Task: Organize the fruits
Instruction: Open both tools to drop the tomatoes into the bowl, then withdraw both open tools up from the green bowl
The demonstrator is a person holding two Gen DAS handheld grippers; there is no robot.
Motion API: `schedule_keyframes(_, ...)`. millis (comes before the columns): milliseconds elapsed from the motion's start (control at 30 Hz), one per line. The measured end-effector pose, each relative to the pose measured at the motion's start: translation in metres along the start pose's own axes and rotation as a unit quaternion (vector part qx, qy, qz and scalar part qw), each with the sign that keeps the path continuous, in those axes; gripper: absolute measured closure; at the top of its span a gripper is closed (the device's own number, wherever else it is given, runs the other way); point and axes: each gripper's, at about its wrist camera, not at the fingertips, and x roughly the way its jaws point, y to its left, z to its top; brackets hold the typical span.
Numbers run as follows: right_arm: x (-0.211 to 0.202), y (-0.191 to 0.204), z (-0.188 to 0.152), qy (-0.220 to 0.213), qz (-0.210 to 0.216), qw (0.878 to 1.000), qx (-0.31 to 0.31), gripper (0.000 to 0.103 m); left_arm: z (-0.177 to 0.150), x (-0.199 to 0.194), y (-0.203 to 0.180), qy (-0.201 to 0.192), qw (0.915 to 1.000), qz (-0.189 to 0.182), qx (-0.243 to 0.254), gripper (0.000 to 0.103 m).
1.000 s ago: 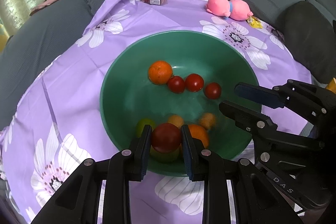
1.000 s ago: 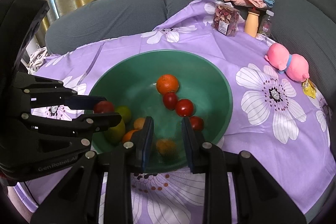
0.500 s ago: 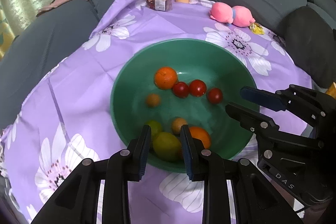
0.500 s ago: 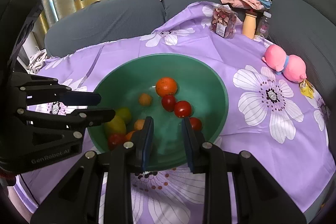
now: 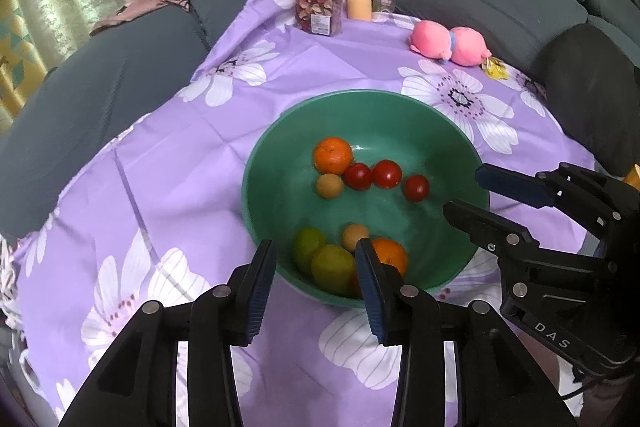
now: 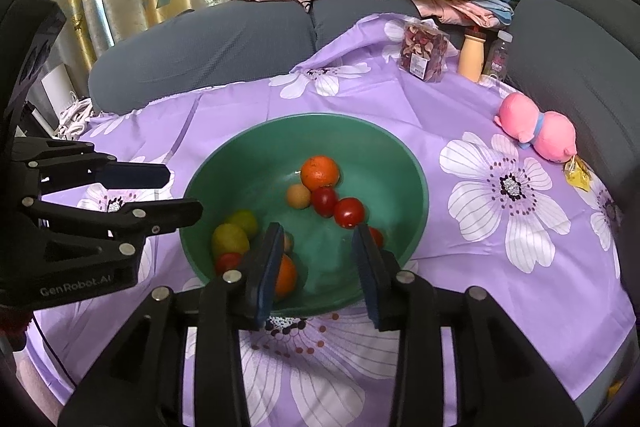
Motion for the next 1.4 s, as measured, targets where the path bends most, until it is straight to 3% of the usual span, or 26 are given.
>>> schedule_keyframes(133, -0.006, 0.002, 0.000, -0.004, 0.001, 1.000, -0.001, 0.062, -0.003, -0.010, 0.001, -0.010, 0.9999, 0.002, -0.001, 0.045)
schedule_keyframes(400, -0.020, 0.006, -0.001, -0.013, 0.004, 1.000, -0.005, 0.057, -0.005, -0.028, -0.001, -0.023, 0.9996, 0.011, -0.008, 0.042)
schedule_keyframes(467, -0.023, 0.005, -0.002, -0.015, 0.004, 1.000, -0.004, 0.054, -0.006, -0.032, -0.001, -0.027, 0.9996, 0.004, -0.008, 0.032)
schedule_keyframes(533, -0.026, 0.004, -0.001, -0.016, 0.000, 1.000, -0.003, 0.052, -0.007, -0.035, -0.001, -0.032, 0.9994, 0.008, -0.009, 0.028)
schedule_keyframes(600, -0.028, 0.004, -0.002, -0.015, 0.001, 1.000, -0.005, 0.049, -0.007, -0.038, -0.001, -0.035, 0.9993, 0.009, -0.010, 0.028)
schedule_keyframes(800, -0.034, 0.002, -0.001, -0.014, -0.008, 1.000, -0.003, 0.026, -0.005, -0.045, -0.005, -0.048, 0.9987, 0.014, -0.007, 0.028)
schedule_keyframes(1400, -0.036, -0.003, -0.002, -0.007, -0.011, 1.000, -0.003, 0.025, 0.000, -0.042, -0.015, -0.048, 0.9981, 0.036, 0.015, 0.028)
